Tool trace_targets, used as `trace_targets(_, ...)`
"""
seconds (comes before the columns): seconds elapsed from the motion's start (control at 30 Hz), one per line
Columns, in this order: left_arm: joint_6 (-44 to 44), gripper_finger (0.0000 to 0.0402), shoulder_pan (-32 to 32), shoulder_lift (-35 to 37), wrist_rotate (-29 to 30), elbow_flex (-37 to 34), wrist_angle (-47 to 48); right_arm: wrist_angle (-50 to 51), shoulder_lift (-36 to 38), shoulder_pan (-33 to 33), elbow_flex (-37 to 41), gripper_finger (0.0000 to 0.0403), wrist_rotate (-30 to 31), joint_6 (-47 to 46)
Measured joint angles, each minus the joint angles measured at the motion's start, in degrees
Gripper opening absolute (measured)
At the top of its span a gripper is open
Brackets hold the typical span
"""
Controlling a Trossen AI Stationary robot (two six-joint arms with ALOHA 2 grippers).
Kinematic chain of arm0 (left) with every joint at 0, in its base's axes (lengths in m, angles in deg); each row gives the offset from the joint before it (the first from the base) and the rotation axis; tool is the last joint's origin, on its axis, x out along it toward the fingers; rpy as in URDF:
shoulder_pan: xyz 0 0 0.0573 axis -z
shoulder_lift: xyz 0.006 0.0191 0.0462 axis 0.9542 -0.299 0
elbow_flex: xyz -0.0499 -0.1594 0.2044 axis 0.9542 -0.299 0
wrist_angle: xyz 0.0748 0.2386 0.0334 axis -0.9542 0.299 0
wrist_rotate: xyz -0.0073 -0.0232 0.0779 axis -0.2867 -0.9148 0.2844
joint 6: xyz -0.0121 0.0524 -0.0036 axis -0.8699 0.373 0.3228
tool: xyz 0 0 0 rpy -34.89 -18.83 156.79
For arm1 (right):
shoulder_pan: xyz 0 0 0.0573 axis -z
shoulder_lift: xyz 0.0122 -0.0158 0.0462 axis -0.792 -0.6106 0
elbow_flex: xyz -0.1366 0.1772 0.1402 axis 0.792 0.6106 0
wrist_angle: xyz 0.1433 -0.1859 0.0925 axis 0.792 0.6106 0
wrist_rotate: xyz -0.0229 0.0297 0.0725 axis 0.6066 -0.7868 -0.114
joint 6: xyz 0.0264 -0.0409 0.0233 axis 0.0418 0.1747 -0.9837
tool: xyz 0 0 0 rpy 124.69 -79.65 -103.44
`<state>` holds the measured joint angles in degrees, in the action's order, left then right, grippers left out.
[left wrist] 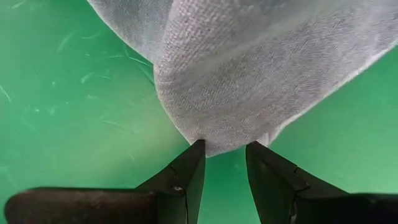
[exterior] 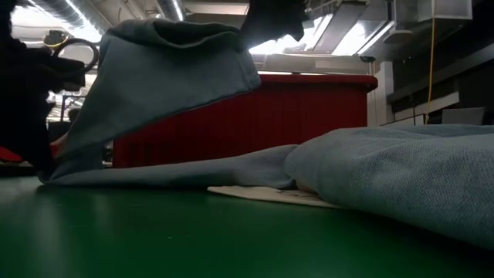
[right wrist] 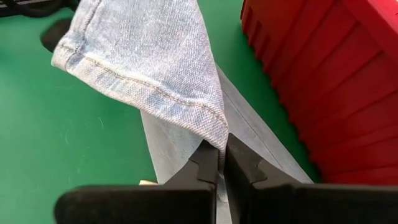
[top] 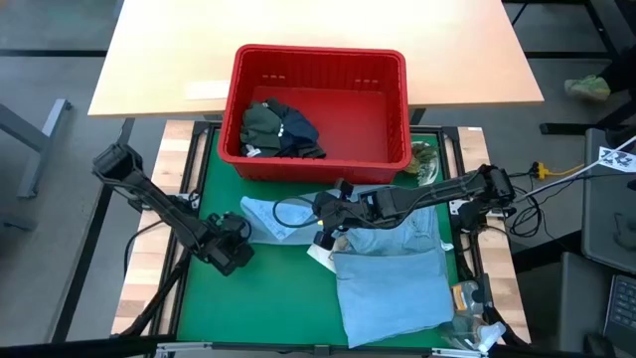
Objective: Fold Laundry from Bin
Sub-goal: Fold the light blue jeans
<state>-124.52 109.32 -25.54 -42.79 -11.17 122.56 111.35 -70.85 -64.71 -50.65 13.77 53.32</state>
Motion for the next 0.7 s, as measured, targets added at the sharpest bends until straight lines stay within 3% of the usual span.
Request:
trace_targets(0.33,-0.2,0.0111,-2.2,-4.6,1.5,0.0,0.4,-2.6,0.0,0.0,0.0,0.0010,-1.0,0.0)
trace_targets(0.7,-9.1,0.0111,-3.3,-4.7,1.7,0.0,7.0,-2.6,0.0,0.0,0.0,0.0011,-1.9,0.0)
